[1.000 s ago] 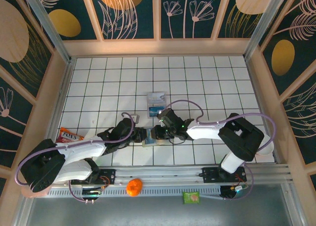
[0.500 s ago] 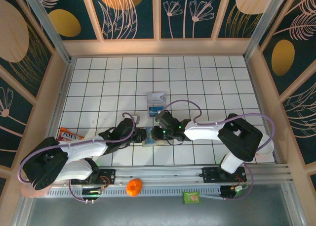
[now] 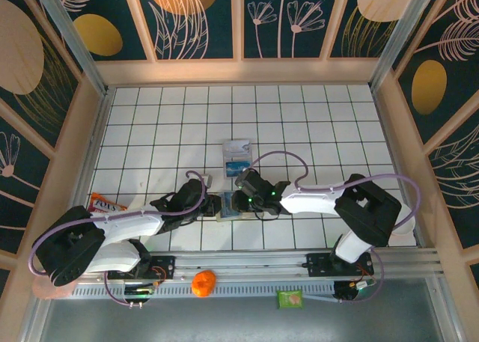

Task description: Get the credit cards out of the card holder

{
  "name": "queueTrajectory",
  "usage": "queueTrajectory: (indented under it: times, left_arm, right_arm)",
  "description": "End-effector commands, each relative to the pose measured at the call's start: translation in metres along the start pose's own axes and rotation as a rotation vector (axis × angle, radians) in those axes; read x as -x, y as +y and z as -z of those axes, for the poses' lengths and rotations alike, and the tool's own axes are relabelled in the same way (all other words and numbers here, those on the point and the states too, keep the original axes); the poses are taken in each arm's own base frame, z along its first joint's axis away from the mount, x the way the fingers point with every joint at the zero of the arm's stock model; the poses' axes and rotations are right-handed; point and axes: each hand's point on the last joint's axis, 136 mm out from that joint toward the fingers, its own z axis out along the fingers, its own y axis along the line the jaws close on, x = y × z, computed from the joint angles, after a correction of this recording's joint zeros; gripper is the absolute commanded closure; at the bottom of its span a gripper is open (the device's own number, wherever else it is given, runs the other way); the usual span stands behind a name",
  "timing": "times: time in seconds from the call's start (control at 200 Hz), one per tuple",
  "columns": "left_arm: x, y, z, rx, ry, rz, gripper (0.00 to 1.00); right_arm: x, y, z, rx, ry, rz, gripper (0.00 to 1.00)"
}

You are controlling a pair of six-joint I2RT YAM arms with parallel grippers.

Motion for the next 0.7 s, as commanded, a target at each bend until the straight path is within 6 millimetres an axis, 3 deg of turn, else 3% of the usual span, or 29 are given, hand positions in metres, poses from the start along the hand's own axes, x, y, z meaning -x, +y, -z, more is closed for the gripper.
queueTrajectory:
  times: [0.0,0.2,0.295,0.425,0.605,0.696]
  left_arm:
    - [0.005,-0.004,0.001,-0.013,-0.015,-0.013,0.78]
    - [0.011,-0.008,0.006,-0.023,-0.028,-0.020,0.78]
    - [0.013,-0.019,0.008,-0.064,-0.023,-0.033,0.78]
    - [0.013,-0.031,0.003,-0.107,-0.002,-0.041,0.85]
    - [0.016,-0.037,-0.008,-0.118,0.007,-0.052,0.89]
    - [0.016,-0.030,-0.013,-0.079,0.013,-0.046,0.94]
  right_arm:
    - [0.007,-0.007,0.010,-0.060,-0.050,-0.010,0.69]
    - [0.013,-0.010,0.017,-0.078,-0.082,-0.009,0.66]
    - [0.019,0.001,0.024,-0.033,-0.107,0.044,0.76]
    - [0.021,0.017,0.029,0.087,-0.075,0.078,0.80]
    - [0.014,0.024,0.024,0.164,0.005,0.093,0.77]
    - [0.012,0.020,0.020,0.172,0.030,0.074,0.76]
